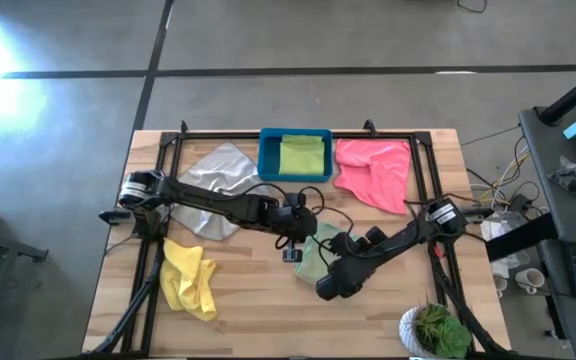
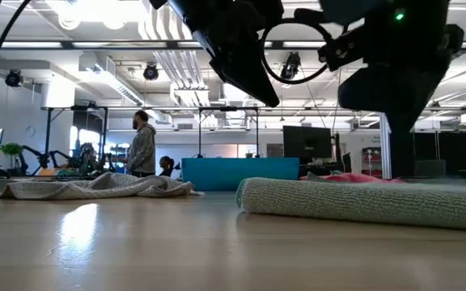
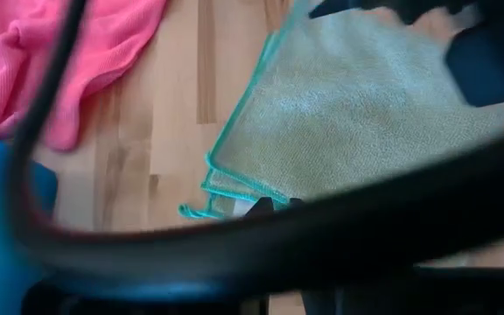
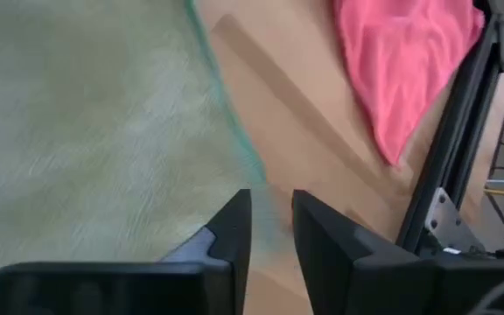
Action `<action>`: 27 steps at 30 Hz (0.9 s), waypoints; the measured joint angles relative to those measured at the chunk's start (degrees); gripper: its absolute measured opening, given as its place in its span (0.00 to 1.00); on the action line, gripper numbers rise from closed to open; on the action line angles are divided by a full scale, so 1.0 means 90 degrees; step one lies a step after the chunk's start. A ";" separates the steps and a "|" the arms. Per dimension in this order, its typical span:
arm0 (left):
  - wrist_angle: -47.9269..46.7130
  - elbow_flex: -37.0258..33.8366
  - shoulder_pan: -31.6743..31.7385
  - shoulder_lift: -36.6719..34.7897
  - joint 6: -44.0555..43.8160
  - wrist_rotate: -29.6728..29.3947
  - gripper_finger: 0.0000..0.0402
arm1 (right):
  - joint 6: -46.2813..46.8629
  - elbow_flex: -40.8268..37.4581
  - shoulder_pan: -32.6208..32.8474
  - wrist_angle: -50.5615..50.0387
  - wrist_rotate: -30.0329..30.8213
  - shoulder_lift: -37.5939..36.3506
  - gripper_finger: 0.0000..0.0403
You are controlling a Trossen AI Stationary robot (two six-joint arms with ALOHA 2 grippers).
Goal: Fold microfiber towels
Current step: Fold the green microfiber cloth
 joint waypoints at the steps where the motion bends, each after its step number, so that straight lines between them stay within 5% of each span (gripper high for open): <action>1: 0.0000 0.0000 0.0000 0.0000 -0.0003 0.0049 0.06 | 0.0034 -0.0028 -0.0040 0.0003 0.0077 0.0000 0.21; 9: 0.0009 -0.0031 0.0000 -0.0002 -0.0017 0.0668 0.06 | 0.0119 -0.0193 -0.0254 0.0014 0.0391 -0.0281 0.22; 21: 0.0206 -0.0058 0.0159 0.0012 -0.0057 0.0822 0.07 | 0.0828 -0.1180 -0.0155 0.0080 0.0565 -0.2382 0.19; 27: 0.0034 -0.0039 0.0345 0.0012 -0.0351 0.0818 0.19 | 0.0976 -0.1686 -0.0155 0.0068 0.0565 -0.3274 0.19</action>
